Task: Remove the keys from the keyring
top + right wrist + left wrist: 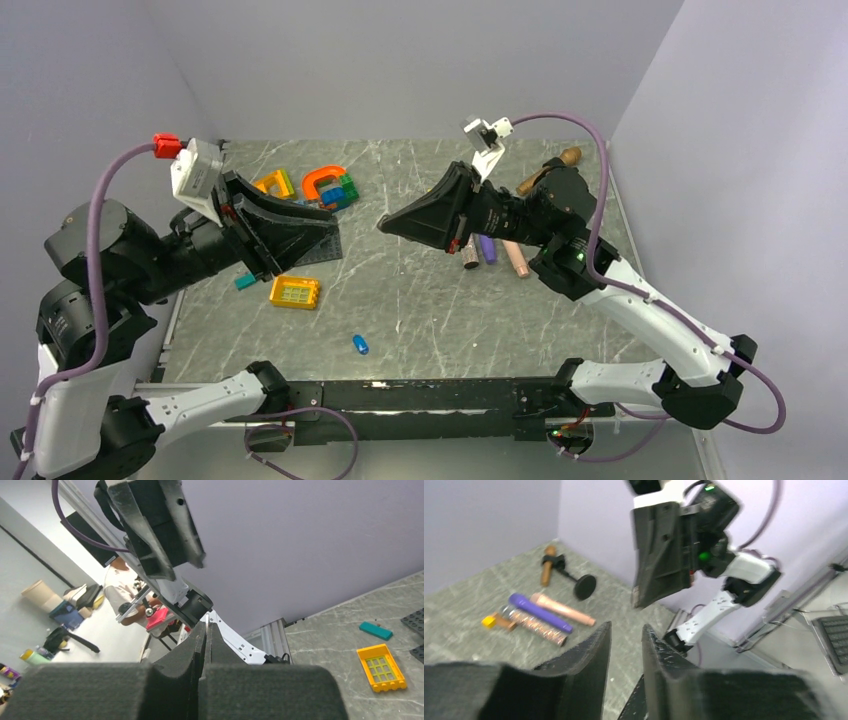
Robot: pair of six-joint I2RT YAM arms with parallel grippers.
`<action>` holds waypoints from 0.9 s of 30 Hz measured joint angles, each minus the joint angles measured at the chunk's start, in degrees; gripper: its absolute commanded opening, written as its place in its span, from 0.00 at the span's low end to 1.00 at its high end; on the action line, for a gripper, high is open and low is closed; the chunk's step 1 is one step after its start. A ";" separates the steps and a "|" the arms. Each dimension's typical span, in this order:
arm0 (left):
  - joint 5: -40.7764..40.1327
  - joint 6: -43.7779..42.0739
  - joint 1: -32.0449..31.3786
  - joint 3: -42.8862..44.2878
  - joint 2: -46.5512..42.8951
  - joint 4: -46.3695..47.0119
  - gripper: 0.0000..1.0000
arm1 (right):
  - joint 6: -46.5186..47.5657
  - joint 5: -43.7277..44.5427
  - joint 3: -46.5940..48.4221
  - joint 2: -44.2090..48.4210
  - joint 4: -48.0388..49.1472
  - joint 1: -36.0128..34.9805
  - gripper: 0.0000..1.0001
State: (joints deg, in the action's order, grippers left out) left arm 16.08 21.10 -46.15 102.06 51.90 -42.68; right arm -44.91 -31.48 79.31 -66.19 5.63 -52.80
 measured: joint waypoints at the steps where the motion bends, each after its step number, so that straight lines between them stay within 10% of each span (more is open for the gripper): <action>1: -1.44 -0.15 0.00 -0.44 -0.22 -0.57 0.48 | 0.15 0.22 0.00 0.15 -0.31 0.00 0.00; 8: -14.49 3.69 0.00 -7.78 -1.79 -9.14 0.81 | 2.32 7.10 -0.52 3.28 -8.59 0.00 0.00; 18: -24.98 15.26 0.00 -24.20 -4.94 -19.93 0.87 | 3.08 25.44 -5.35 8.48 -28.96 0.15 0.00; 27: -28.04 21.68 0.00 -28.79 -8.92 -23.67 0.89 | 1.01 25.16 -21.75 6.43 -33.16 3.52 0.00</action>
State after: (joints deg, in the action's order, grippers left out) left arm -11.97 42.78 -46.15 73.28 42.98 -66.35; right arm -43.90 -6.33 57.56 -59.77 -27.53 -49.28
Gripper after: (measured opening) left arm 0.884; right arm 0.014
